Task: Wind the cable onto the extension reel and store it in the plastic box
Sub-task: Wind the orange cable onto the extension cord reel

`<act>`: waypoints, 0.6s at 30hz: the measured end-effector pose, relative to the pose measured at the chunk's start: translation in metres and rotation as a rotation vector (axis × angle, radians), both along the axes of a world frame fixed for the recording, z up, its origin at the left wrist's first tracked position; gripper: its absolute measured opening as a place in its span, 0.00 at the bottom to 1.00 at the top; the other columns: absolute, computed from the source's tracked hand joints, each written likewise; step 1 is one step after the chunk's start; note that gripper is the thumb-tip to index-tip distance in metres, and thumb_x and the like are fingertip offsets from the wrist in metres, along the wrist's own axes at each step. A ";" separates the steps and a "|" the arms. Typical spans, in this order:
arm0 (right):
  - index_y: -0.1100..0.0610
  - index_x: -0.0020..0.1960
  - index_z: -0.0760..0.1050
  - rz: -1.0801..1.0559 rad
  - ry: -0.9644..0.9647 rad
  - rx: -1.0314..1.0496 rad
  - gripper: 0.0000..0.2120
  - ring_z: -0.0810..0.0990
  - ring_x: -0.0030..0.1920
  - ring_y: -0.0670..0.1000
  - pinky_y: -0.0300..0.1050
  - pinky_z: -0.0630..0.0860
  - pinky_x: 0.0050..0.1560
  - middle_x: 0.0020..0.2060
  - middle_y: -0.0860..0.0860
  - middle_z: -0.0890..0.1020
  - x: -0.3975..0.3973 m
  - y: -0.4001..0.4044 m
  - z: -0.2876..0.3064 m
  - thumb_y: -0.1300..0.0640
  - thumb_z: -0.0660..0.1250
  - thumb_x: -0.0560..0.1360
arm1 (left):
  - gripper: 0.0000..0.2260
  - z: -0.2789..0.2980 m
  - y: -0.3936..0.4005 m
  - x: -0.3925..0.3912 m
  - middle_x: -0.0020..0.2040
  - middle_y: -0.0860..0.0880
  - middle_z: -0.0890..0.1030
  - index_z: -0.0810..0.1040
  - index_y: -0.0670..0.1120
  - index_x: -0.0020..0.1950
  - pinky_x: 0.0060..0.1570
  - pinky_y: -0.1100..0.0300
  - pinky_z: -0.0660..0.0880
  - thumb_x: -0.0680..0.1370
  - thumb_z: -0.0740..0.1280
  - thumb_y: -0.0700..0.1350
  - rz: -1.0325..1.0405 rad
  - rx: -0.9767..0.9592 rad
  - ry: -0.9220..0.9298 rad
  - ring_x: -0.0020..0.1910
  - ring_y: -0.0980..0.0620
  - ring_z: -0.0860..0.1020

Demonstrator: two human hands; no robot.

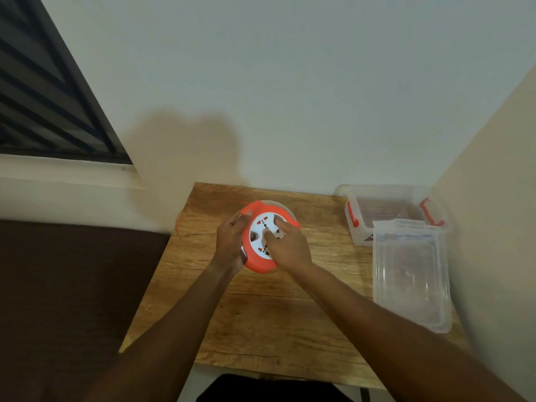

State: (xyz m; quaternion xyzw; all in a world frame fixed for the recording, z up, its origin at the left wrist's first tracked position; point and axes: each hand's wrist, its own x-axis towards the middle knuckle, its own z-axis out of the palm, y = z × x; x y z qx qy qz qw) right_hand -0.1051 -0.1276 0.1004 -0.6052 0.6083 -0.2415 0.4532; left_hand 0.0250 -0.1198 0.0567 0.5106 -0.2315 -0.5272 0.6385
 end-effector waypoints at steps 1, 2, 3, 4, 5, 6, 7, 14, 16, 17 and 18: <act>0.48 0.75 0.66 -0.019 -0.024 0.034 0.25 0.78 0.60 0.55 0.48 0.81 0.53 0.71 0.52 0.72 -0.002 0.000 -0.001 0.50 0.64 0.79 | 0.09 -0.002 0.001 -0.001 0.49 0.44 0.87 0.83 0.43 0.58 0.36 0.51 0.83 0.82 0.67 0.44 0.006 0.007 0.001 0.45 0.42 0.86; 0.47 0.75 0.66 -0.037 -0.045 0.066 0.25 0.79 0.57 0.55 0.51 0.82 0.50 0.70 0.52 0.72 -0.003 0.000 -0.001 0.52 0.64 0.78 | 0.10 -0.003 0.001 -0.002 0.50 0.43 0.87 0.82 0.43 0.59 0.37 0.51 0.83 0.82 0.67 0.44 0.007 0.008 -0.001 0.46 0.41 0.86; 0.47 0.75 0.65 -0.048 -0.064 0.090 0.26 0.80 0.55 0.54 0.53 0.83 0.47 0.70 0.51 0.72 -0.004 -0.001 -0.001 0.52 0.64 0.78 | 0.11 -0.004 0.000 -0.002 0.52 0.42 0.87 0.82 0.42 0.62 0.38 0.50 0.83 0.81 0.68 0.45 0.004 0.011 -0.004 0.47 0.40 0.86; 0.46 0.75 0.64 -0.051 -0.083 0.112 0.27 0.80 0.54 0.54 0.52 0.84 0.45 0.70 0.50 0.72 -0.005 -0.001 -0.002 0.53 0.65 0.78 | 0.13 -0.005 -0.001 -0.001 0.54 0.41 0.86 0.81 0.42 0.64 0.39 0.49 0.83 0.81 0.68 0.45 -0.004 0.014 -0.005 0.49 0.39 0.86; 0.46 0.76 0.61 -0.035 -0.100 0.123 0.29 0.81 0.53 0.54 0.50 0.84 0.42 0.69 0.49 0.71 -0.006 0.000 -0.001 0.52 0.66 0.77 | 0.14 -0.003 -0.003 -0.001 0.56 0.40 0.86 0.80 0.41 0.65 0.41 0.47 0.84 0.81 0.68 0.45 -0.015 0.017 0.001 0.50 0.39 0.86; 0.45 0.77 0.59 0.011 -0.101 0.122 0.32 0.81 0.53 0.54 0.47 0.83 0.39 0.68 0.48 0.71 -0.008 0.003 0.000 0.52 0.67 0.77 | 0.15 -0.002 -0.004 0.001 0.57 0.38 0.85 0.80 0.41 0.65 0.43 0.45 0.84 0.81 0.69 0.46 -0.027 0.025 0.022 0.51 0.38 0.85; 0.45 0.78 0.57 0.091 -0.045 0.075 0.34 0.81 0.54 0.54 0.44 0.81 0.39 0.67 0.47 0.72 -0.010 0.006 0.002 0.51 0.68 0.76 | 0.15 0.000 -0.005 0.002 0.58 0.37 0.84 0.80 0.41 0.64 0.45 0.44 0.84 0.80 0.69 0.46 -0.038 0.035 0.052 0.52 0.37 0.85; 0.50 0.63 0.78 0.837 0.814 -0.715 0.18 0.76 0.63 0.60 0.54 0.81 0.50 0.73 0.57 0.68 -0.040 0.003 0.022 0.60 0.70 0.75 | 0.15 0.003 -0.005 0.022 0.54 0.40 0.86 0.81 0.43 0.63 0.42 0.48 0.83 0.79 0.69 0.48 -0.126 0.108 0.059 0.49 0.38 0.85; 0.47 0.66 0.76 1.049 0.950 -0.779 0.23 0.68 0.71 0.61 0.56 0.81 0.51 0.78 0.56 0.56 -0.044 -0.011 0.030 0.61 0.72 0.73 | 0.12 0.005 -0.003 0.024 0.50 0.42 0.86 0.81 0.43 0.60 0.42 0.49 0.84 0.80 0.68 0.47 -0.215 0.118 0.058 0.46 0.40 0.85; 0.46 0.68 0.74 1.148 1.006 -0.805 0.25 0.64 0.73 0.62 0.56 0.81 0.52 0.79 0.55 0.53 -0.046 -0.017 0.033 0.61 0.72 0.74 | 0.11 0.006 -0.003 0.024 0.49 0.42 0.86 0.81 0.43 0.59 0.43 0.49 0.83 0.80 0.68 0.47 -0.253 0.122 0.062 0.45 0.41 0.85; 0.44 0.70 0.72 1.253 1.040 -0.832 0.27 0.62 0.74 0.62 0.56 0.81 0.52 0.79 0.55 0.51 -0.047 -0.020 0.040 0.61 0.71 0.75 | 0.11 0.005 -0.002 0.025 0.49 0.42 0.86 0.81 0.43 0.59 0.43 0.49 0.82 0.80 0.68 0.47 -0.276 0.132 0.061 0.44 0.41 0.85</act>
